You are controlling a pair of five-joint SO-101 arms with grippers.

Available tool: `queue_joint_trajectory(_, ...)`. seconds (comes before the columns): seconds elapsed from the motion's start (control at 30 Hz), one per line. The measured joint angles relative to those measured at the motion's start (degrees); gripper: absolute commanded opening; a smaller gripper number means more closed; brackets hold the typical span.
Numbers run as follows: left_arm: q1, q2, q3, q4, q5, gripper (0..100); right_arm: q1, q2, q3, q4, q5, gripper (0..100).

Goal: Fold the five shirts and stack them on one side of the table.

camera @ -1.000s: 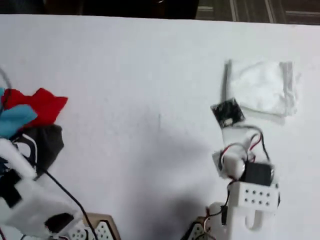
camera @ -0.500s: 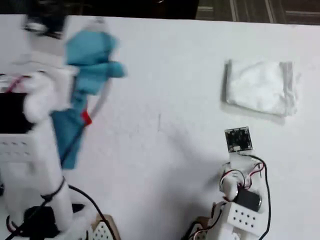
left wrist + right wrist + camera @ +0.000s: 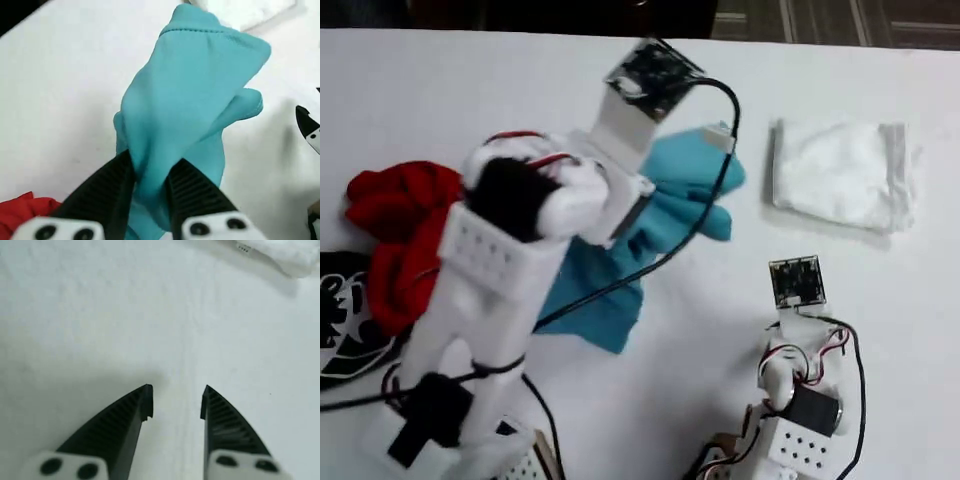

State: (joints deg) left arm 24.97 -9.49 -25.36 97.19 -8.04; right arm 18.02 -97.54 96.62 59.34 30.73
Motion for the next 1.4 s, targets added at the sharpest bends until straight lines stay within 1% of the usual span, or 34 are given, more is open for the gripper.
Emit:
queue_joint_trajectory(0.07, 0.97, 2.11, 0.00, 0.00, 0.00, 21, 0.00, 0.00, 0.00, 0.00, 0.00, 16.3)
queue_joint_trajectory(0.27, 1.76, 3.34, 0.00, 0.00, -0.09, 20, 0.00, 0.00, 0.00, 0.00, 0.00, 16.3)
queue_joint_trajectory(0.33, 0.97, 3.34, 0.00, 0.00, -1.58, 20, 0.00, 0.00, 0.00, 0.00, 0.00, 16.3)
queue_joint_trajectory(0.43, -2.37, 3.34, 0.00, 0.26, -5.54, 20, 0.00, 0.00, 0.00, 0.00, 0.00, 16.3)
queue_joint_trajectory(0.57, -11.08, 3.87, 1.23, 0.70, -7.65, 20, 0.00, 0.00, 0.00, 0.00, 0.00, 16.3)
queue_joint_trajectory(0.63, -15.91, 3.78, 4.92, 0.70, -7.91, 20, 0.00, 0.00, 0.00, 0.00, 0.00, 16.3)
queue_joint_trajectory(0.73, -20.22, 3.87, 13.98, 0.35, -8.18, 20, 0.00, 0.00, 0.00, 0.00, 0.00, 16.3)
queue_joint_trajectory(0.8, -21.98, 3.87, 21.36, -2.02, -8.44, 20, 0.00, 0.00, 0.00, 0.00, 0.00, 16.3)
queue_joint_trajectory(0.9, -24.18, 3.87, 32.53, -8.26, -8.44, 20, 0.00, 0.00, 0.00, 0.00, 0.00, 16.3)
queue_joint_trajectory(1.0, -24.79, 3.87, 41.14, -14.51, -8.44, 20, 0.00, 0.00, 0.00, 0.00, 0.00, 16.3)
queue_joint_trajectory(1.07, -24.44, 3.87, 44.57, -16.62, -8.44, 20, 0.00, 0.00, 0.00, 0.00, 0.00, 16.3)
queue_joint_trajectory(1.2, -23.91, 3.87, 46.77, -17.49, -6.33, 20, 0.00, 0.00, 0.00, 0.00, 0.00, 16.3)
queue_joint_trajectory(1.4, -19.34, 3.87, 46.77, -17.05, -4.57, 20, 0.00, 0.00, 0.00, 0.00, 0.00, 16.3)
